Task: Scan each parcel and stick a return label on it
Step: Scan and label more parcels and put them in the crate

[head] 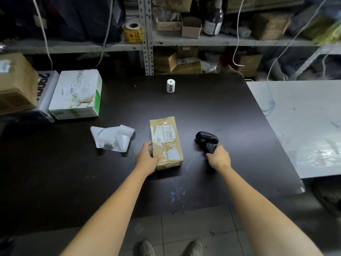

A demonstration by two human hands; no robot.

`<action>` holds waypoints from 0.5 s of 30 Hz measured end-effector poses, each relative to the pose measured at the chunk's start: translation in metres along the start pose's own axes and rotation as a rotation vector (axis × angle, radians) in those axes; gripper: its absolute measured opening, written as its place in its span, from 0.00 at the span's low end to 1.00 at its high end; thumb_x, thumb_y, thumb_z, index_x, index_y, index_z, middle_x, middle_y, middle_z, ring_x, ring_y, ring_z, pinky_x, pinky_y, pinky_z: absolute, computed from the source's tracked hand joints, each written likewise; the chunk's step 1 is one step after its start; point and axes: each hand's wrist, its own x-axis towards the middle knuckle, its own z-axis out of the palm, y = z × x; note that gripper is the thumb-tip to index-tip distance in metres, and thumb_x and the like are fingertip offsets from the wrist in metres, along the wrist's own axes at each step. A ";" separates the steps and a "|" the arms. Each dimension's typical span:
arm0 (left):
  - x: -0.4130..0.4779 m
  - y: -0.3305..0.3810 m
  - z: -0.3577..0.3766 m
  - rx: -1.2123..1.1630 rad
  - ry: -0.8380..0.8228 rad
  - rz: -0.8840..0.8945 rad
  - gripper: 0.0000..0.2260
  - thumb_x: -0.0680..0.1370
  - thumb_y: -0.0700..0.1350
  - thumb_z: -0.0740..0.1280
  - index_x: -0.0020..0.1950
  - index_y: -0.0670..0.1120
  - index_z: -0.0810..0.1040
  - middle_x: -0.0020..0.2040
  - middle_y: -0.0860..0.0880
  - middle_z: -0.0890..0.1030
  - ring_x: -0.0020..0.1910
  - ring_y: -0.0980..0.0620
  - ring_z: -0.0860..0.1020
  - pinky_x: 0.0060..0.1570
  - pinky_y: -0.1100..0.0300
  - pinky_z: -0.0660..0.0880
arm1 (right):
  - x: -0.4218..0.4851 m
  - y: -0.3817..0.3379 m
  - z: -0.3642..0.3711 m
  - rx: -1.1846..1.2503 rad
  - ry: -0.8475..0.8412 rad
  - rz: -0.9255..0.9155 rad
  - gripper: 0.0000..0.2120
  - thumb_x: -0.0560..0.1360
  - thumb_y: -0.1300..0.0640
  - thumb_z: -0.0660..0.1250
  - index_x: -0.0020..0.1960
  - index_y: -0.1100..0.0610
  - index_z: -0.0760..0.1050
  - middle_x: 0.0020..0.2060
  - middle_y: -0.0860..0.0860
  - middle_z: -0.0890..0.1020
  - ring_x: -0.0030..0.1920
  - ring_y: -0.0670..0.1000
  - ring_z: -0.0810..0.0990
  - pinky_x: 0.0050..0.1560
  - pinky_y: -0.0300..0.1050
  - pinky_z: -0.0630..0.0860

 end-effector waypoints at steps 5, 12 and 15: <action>0.000 0.000 0.000 -0.008 -0.001 -0.025 0.26 0.76 0.39 0.70 0.70 0.54 0.67 0.52 0.51 0.78 0.52 0.50 0.78 0.45 0.55 0.79 | 0.006 -0.007 -0.008 0.075 -0.062 -0.037 0.18 0.72 0.60 0.71 0.61 0.61 0.73 0.58 0.60 0.79 0.57 0.61 0.79 0.55 0.51 0.75; -0.009 0.011 -0.003 -0.012 -0.021 -0.073 0.27 0.76 0.35 0.69 0.72 0.51 0.67 0.54 0.49 0.78 0.52 0.48 0.79 0.49 0.54 0.80 | 0.001 -0.043 -0.047 0.079 -0.210 -0.244 0.17 0.73 0.61 0.66 0.59 0.57 0.64 0.47 0.54 0.76 0.44 0.55 0.76 0.39 0.47 0.72; -0.014 0.011 -0.002 -0.004 -0.010 -0.080 0.27 0.76 0.34 0.69 0.72 0.50 0.67 0.52 0.50 0.77 0.51 0.49 0.79 0.44 0.58 0.78 | -0.005 -0.067 -0.064 -0.087 -0.193 -0.429 0.14 0.72 0.59 0.64 0.56 0.54 0.66 0.45 0.52 0.77 0.43 0.55 0.77 0.35 0.45 0.70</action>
